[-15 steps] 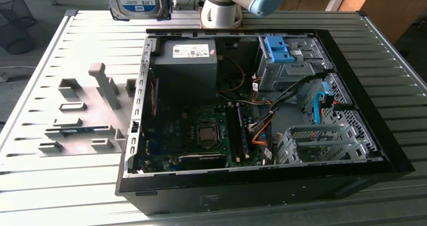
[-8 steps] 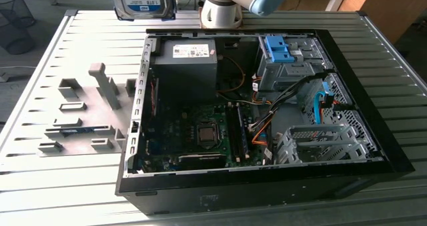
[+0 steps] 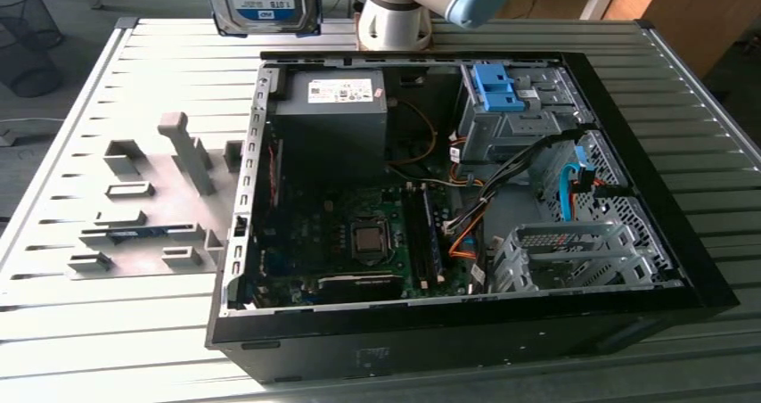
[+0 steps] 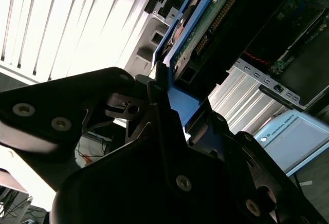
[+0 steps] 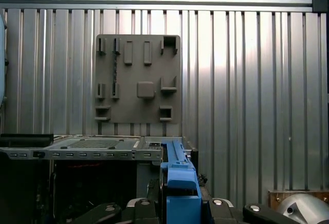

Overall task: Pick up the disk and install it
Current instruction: 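Pick up the disk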

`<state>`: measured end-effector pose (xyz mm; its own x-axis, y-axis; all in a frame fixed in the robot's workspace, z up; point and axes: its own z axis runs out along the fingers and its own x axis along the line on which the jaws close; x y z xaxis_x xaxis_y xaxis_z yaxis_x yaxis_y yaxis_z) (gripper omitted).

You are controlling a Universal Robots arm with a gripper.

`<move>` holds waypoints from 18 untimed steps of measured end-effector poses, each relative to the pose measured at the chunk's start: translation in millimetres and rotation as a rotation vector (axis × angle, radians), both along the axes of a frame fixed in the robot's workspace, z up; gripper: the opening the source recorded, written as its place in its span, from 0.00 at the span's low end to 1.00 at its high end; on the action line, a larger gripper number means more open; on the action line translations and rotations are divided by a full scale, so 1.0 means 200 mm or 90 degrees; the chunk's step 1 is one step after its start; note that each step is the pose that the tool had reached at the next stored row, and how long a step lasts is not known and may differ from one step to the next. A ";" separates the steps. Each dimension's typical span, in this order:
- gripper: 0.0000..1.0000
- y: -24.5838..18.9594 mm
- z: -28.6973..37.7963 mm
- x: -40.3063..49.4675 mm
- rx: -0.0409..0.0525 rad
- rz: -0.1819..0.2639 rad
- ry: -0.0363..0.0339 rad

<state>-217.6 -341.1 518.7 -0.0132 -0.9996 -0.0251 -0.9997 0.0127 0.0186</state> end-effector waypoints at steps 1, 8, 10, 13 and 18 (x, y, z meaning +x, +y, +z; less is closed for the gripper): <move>0.36 0.000 0.000 0.005 0.0000 0.000 -0.0001; 0.36 0.000 0.000 0.055 0.0000 0.000 0.0000; 0.36 0.000 0.000 0.069 0.0000 0.000 0.0000; 0.36 0.000 0.000 0.095 0.0000 0.000 0.0000; 0.36 0.000 0.000 0.148 0.0000 0.000 0.0000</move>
